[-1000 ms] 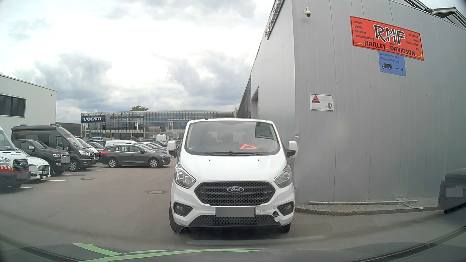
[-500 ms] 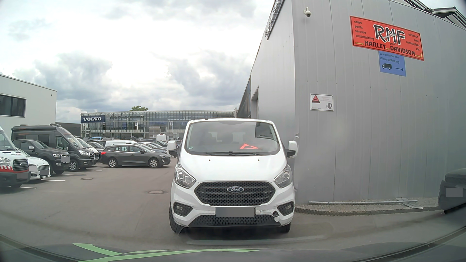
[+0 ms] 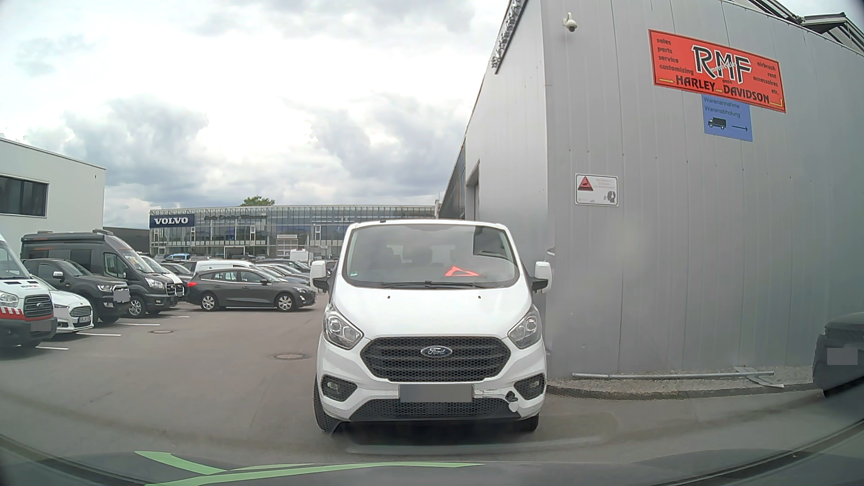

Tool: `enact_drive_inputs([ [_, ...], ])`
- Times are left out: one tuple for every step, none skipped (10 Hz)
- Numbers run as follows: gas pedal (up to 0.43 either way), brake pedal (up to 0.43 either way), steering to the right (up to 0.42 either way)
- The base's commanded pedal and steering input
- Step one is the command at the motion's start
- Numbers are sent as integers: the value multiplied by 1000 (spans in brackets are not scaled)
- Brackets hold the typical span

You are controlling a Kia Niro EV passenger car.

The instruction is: Follow the waypoints while adhering to traffic rules and regulations

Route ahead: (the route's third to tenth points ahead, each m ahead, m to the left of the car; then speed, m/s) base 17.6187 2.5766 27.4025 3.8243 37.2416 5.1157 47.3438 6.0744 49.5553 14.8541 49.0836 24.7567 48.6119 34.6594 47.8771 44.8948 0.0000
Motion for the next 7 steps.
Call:
enact_drive_inputs([
  [0, 409, -463],
  [0, 409, -462],
  [0, 409, -462],
  [0, 409, -462],
  [0, 409, -462],
  [0, 409, -462],
  [0, 409, -462],
])
